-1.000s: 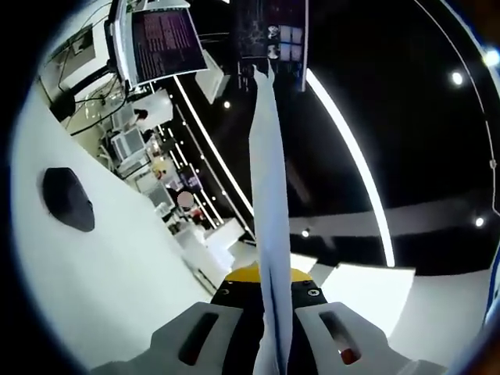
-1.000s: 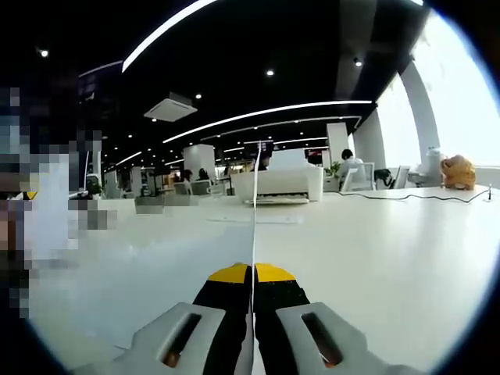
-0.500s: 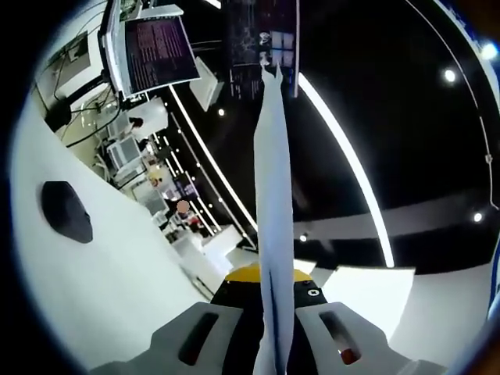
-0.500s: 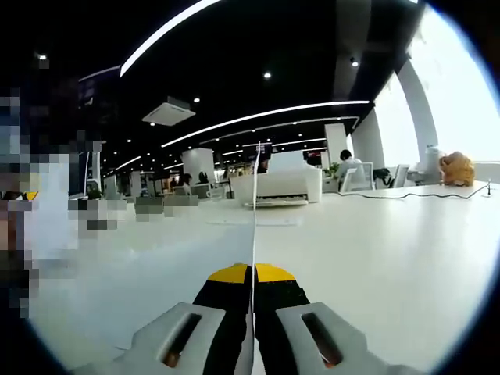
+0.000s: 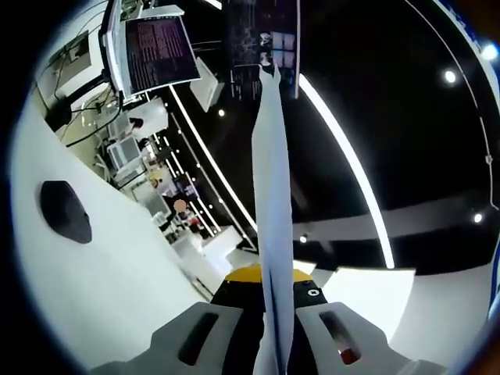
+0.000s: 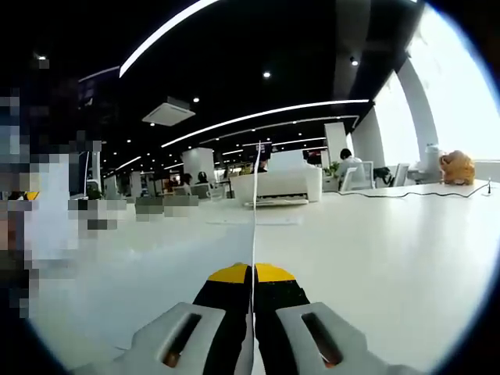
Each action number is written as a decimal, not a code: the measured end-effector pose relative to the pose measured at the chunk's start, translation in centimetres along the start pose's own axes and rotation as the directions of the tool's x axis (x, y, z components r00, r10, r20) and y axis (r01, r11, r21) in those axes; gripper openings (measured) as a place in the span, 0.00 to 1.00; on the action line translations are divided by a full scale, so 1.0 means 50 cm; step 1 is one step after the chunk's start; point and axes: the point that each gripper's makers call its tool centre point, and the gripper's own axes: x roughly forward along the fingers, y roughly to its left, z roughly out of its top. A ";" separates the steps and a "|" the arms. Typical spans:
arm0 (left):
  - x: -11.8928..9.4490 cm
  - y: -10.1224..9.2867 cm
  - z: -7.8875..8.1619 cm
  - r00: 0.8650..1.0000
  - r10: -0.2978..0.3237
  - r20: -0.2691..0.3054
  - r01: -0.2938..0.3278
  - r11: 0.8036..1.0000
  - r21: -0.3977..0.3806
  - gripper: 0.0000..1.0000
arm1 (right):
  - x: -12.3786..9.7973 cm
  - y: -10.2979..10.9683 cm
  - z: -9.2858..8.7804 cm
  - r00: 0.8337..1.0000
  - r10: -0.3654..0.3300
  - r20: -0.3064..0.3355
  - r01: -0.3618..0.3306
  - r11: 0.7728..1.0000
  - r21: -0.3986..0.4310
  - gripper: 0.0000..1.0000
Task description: Organize the stack of printing papers by aligning and flattening the scattered papers on the table
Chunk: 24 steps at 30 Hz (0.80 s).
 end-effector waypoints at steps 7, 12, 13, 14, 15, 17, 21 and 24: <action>0.000 -0.009 0.003 1.000 -0.015 0.001 0.015 1.000 0.011 0.06 | 0.000 -0.001 -0.001 1.000 -0.003 -0.003 0.003 1.000 0.000 0.00; -0.001 -0.001 0.007 1.000 -0.008 0.008 0.008 1.000 0.010 0.06 | 0.001 -0.002 -0.002 1.000 -0.003 -0.007 0.003 1.000 -0.004 0.00; -0.001 0.000 0.007 1.000 -0.009 0.009 0.008 1.000 0.010 0.06 | 0.001 -0.003 -0.002 1.000 -0.004 -0.006 0.004 1.000 -0.005 0.00; -0.001 -0.001 0.006 1.000 -0.010 0.010 0.010 1.000 0.011 0.06 | 0.001 -0.004 -0.002 1.000 -0.005 -0.006 0.005 1.000 -0.005 0.00; -0.001 -0.001 0.005 1.000 -0.010 0.010 0.010 1.000 0.013 0.06 | 0.001 -0.005 -0.002 1.000 -0.006 -0.007 0.006 1.000 -0.005 0.00; -0.001 -0.001 0.001 1.000 -0.009 0.009 0.008 1.000 0.016 0.06 | 0.002 -0.005 -0.002 1.000 -0.006 -0.007 0.006 1.000 -0.004 0.00; -0.002 -0.004 -0.002 1.000 -0.014 0.010 0.014 1.000 0.026 0.06 | 0.001 -0.005 -0.001 1.000 -0.003 -0.003 0.003 1.000 -0.003 0.00; -0.003 -0.001 -0.009 1.000 -0.010 0.006 0.010 1.000 0.013 0.06 | 0.003 -0.005 -0.003 1.000 -0.005 -0.009 0.004 1.000 -0.009 0.00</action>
